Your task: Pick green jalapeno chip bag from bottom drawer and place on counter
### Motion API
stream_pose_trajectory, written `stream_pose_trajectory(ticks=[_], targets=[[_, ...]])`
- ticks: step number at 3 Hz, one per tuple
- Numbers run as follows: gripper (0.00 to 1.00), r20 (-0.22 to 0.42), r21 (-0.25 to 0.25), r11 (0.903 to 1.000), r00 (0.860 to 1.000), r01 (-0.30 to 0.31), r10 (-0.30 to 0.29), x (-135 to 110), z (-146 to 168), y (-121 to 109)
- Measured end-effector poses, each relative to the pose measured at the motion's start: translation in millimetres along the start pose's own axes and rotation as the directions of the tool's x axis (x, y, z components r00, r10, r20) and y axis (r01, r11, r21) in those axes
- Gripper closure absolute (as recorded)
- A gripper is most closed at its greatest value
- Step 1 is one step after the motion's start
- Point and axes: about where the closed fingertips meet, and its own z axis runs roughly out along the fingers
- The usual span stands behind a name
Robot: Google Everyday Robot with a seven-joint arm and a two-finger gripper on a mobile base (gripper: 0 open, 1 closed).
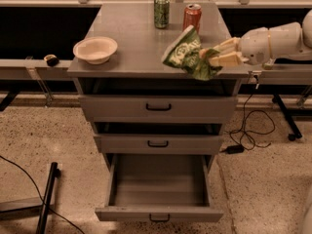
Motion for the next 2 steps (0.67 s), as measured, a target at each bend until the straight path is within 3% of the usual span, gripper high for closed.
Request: stream_pose_trajectory(ticks=[1,2], targets=[[1.00,0.062,0.047,0.9930,0.993,-0.108,0.105,-23,19,-25],[1.00,0.073,0.129,0.9663,0.974,-0.223,0.215,-40,59,-51]])
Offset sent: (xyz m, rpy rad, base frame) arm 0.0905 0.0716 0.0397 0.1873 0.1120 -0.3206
